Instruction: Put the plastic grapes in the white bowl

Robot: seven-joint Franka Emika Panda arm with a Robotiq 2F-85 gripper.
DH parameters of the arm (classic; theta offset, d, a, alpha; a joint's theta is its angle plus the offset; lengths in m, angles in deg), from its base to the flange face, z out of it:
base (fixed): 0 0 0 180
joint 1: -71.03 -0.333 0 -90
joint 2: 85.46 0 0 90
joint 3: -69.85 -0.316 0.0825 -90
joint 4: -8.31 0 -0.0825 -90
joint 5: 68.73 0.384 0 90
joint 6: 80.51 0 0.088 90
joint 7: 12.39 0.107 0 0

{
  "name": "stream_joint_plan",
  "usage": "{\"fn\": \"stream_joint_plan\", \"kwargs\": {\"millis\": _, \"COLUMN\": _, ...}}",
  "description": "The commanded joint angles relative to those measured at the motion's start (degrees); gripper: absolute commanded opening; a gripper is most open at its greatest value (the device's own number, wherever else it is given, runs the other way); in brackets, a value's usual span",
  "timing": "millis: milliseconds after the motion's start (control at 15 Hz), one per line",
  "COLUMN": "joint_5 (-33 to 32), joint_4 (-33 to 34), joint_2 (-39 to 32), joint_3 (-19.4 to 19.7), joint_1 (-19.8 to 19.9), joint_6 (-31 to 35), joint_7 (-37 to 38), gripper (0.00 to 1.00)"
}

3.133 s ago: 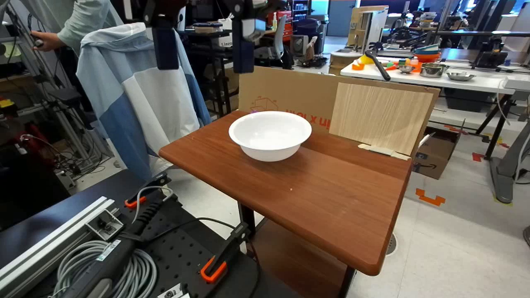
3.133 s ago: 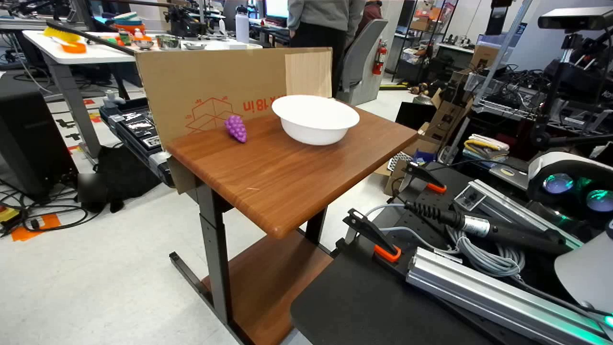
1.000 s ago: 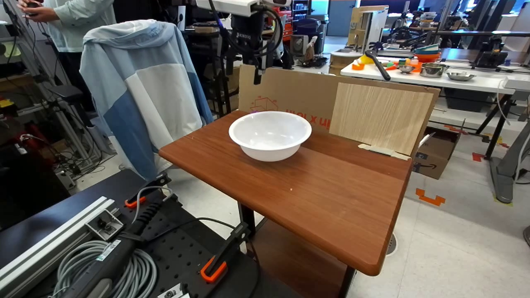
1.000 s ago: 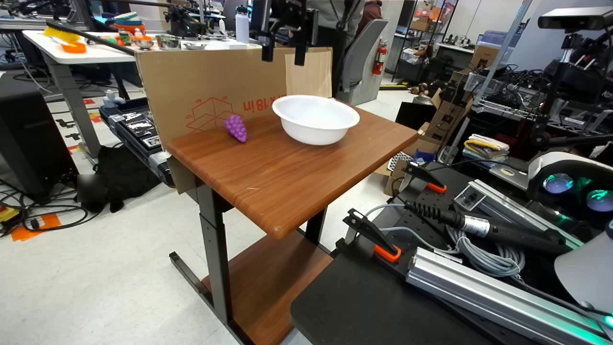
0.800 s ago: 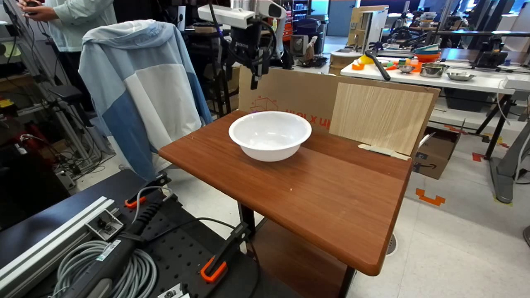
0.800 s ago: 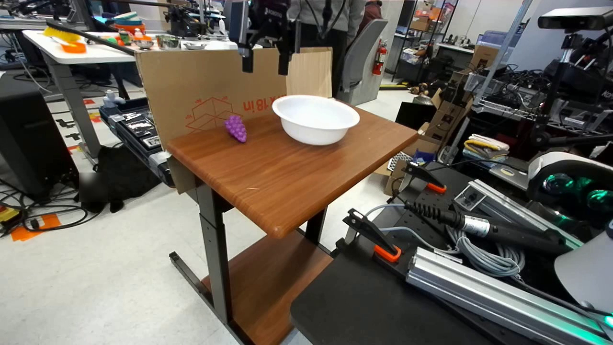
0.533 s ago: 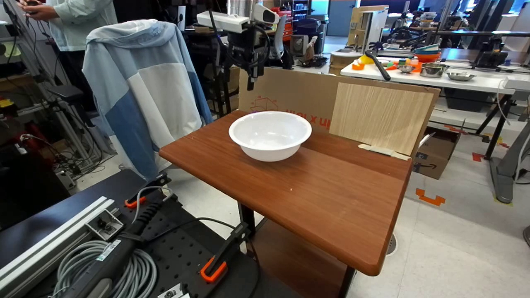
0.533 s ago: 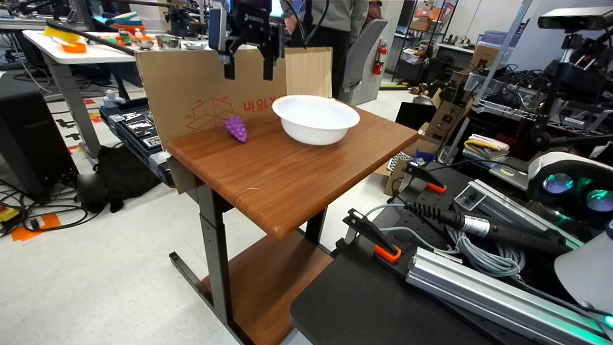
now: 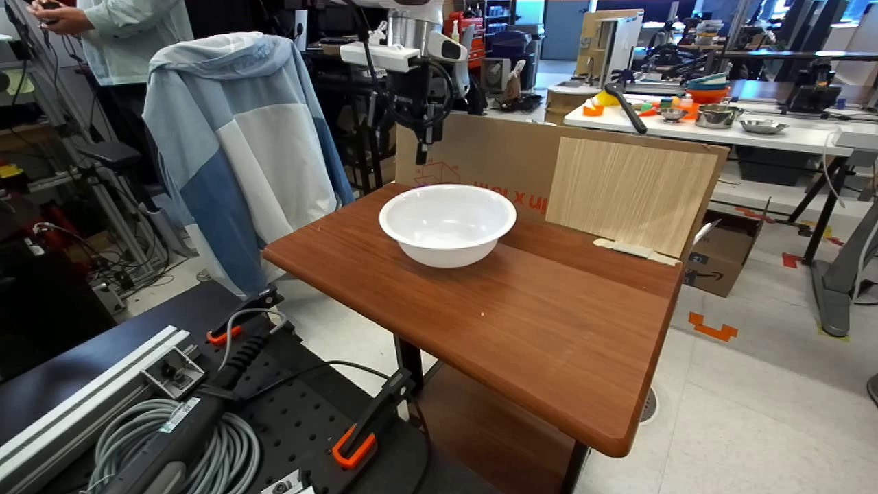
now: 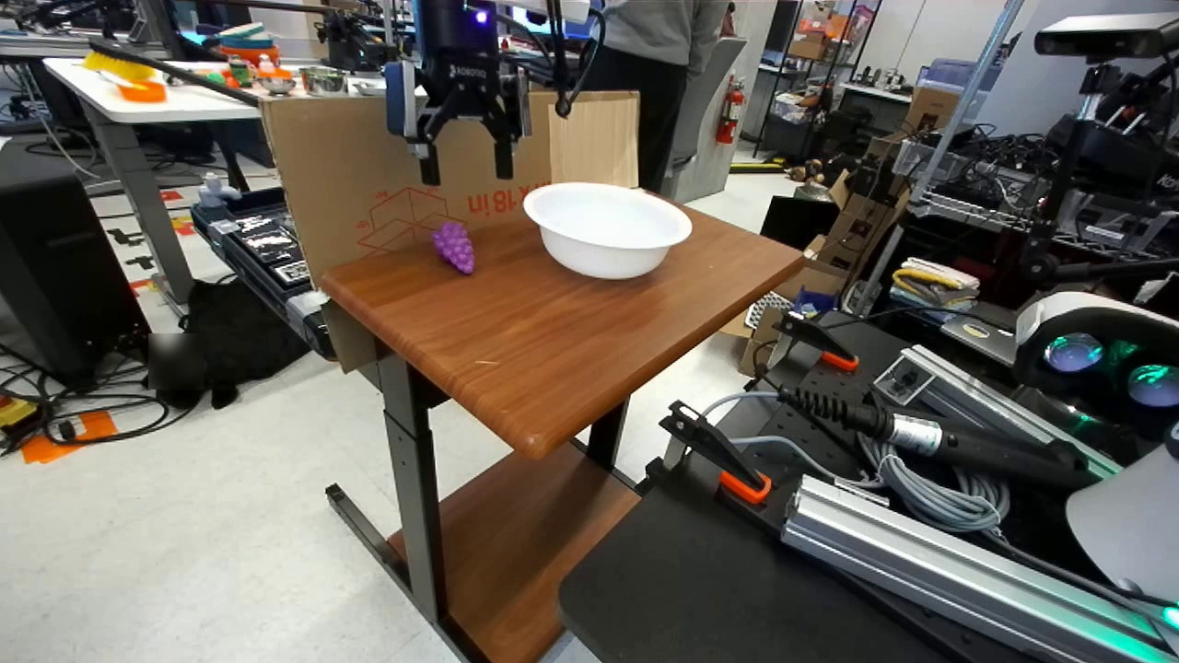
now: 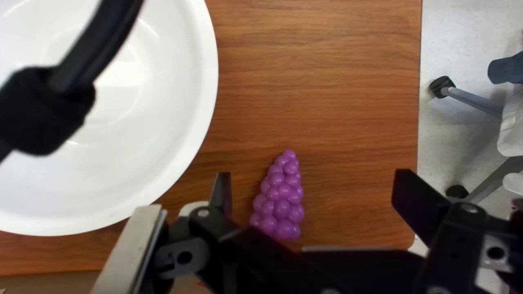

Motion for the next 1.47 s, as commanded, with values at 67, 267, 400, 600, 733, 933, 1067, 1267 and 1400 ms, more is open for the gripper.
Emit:
{"fn": "stream_joint_plan", "kwargs": {"millis": 67, "joint_5": -1.5, "joint_4": 9.8, "joint_2": -7.5, "joint_3": 0.8, "joint_1": -0.3, "joint_6": -6.3, "joint_7": 2.0, "gripper": 1.0}}
{"fn": "stream_joint_plan", "kwargs": {"millis": 267, "joint_5": -2.1, "joint_4": 13.3, "joint_2": -10.3, "joint_3": 1.0, "joint_1": -0.4, "joint_6": -8.6, "joint_7": 2.6, "gripper": 1.0}}
{"fn": "stream_joint_plan", "kwargs": {"millis": 400, "joint_5": -2.5, "joint_4": 15.2, "joint_2": -11.6, "joint_3": 1.0, "joint_1": -0.4, "joint_6": -9.7, "joint_7": 3.0, "gripper": 1.0}}
{"fn": "stream_joint_plan", "kwargs": {"millis": 600, "joint_5": -3.0, "joint_4": 17.8, "joint_2": -13.1, "joint_3": 1.2, "joint_1": -0.6, "joint_6": -11.6, "joint_7": 3.5, "gripper": 1.0}}
{"fn": "stream_joint_plan", "kwargs": {"millis": 733, "joint_5": -2.6, "joint_4": 19.3, "joint_2": -13.9, "joint_3": 1.1, "joint_1": -0.5, "joint_6": -13.6, "joint_7": 4.0, "gripper": 1.0}}
{"fn": "stream_joint_plan", "kwargs": {"millis": 933, "joint_5": -2.4, "joint_4": 21.3, "joint_2": -14.9, "joint_3": 1.2, "joint_1": -0.5, "joint_6": -16.9, "joint_7": 5.2, "gripper": 1.0}}
{"fn": "stream_joint_plan", "kwargs": {"millis": 1067, "joint_5": -1.7, "joint_4": 22.5, "joint_2": -15.4, "joint_3": 0.8, "joint_1": -0.2, "joint_6": -20.1, "joint_7": 5.7, "gripper": 1.0}}
{"fn": "stream_joint_plan", "kwargs": {"millis": 1267, "joint_5": -1.9, "joint_4": 18.3, "joint_2": -13.0, "joint_3": 0.7, "joint_1": -0.1, "joint_6": -17.8, "joint_7": 4.6, "gripper": 1.0}}
{"fn": "stream_joint_plan", "kwargs": {"millis": 1400, "joint_5": -1.9, "joint_4": 18.2, "joint_2": -13.0, "joint_3": 0.7, "joint_1": -0.1, "joint_6": -17.7, "joint_7": 4.6, "gripper": 1.0}}
